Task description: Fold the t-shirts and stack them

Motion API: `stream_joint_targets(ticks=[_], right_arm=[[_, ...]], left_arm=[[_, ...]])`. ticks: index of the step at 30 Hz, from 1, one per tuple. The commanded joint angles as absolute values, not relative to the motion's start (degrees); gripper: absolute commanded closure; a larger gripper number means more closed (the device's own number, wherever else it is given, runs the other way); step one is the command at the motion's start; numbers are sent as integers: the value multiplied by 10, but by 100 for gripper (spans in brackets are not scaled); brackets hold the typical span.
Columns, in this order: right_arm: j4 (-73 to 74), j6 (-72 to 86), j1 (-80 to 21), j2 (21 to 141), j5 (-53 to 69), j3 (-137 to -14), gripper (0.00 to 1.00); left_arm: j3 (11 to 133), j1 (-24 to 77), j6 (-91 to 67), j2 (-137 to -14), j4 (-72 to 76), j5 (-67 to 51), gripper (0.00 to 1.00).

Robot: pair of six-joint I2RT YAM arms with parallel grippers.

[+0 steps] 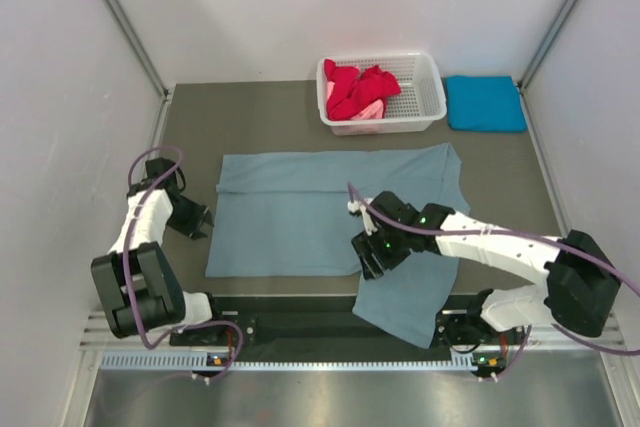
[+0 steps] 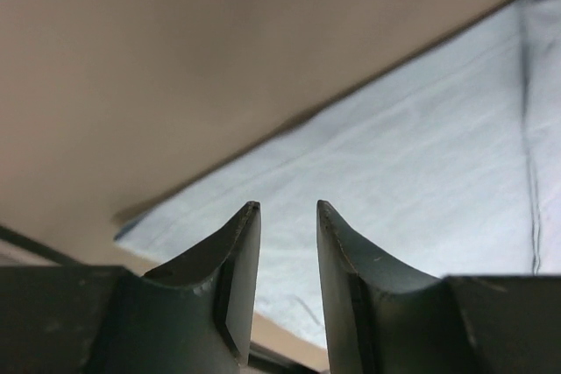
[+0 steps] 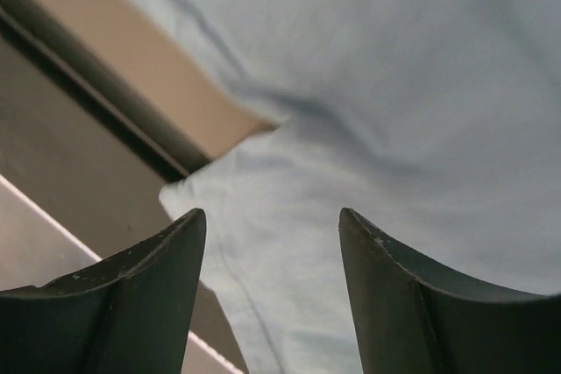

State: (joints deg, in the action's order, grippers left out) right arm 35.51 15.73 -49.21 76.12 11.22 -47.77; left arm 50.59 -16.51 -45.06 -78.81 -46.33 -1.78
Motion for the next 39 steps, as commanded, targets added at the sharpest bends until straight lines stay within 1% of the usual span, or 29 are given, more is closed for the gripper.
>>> stream_joint_targets(ticks=[1, 4, 7, 10, 14, 17, 21, 22, 26, 28, 31, 39], right_arm=[[373, 213, -561, 712, 62, -451, 38], [392, 256, -590, 650, 39, -404, 44], [404, 293, -592, 600, 35, -373, 47], [418, 321, -592, 525, 22, -349, 47], [436, 348, -592, 498, 19, -348, 47], [439, 361, -592, 484, 12, -348, 47], [449, 359, -592, 483, -16, -356, 46], [453, 359, -592, 486, -25, -362, 46], [460, 359, -592, 503, -37, -377, 43], [457, 352, -592, 521, -35, -386, 42], [442, 337, -592, 547, -33, -395, 41], [410, 287, -572, 585, -3, -422, 41]], left_arm=[[482, -170, -478, -733, -480, -53, 63], [460, -169, -498, -710, -500, -51, 63], [428, -169, -521, -689, -509, -59, 64], [385, -170, -549, -674, -505, -74, 64], [335, -178, -583, -670, -506, -78, 64], [322, -190, -601, -670, -514, -63, 67], [345, -192, -590, -673, -536, -19, 68], [357, -192, -585, -673, -543, 12, 68], [384, -193, -560, -668, -572, 72, 66], [391, -192, -549, -664, -591, 80, 65], [399, -192, -578, -661, -628, 101, 64], [393, -191, -617, -652, -636, 93, 67]])
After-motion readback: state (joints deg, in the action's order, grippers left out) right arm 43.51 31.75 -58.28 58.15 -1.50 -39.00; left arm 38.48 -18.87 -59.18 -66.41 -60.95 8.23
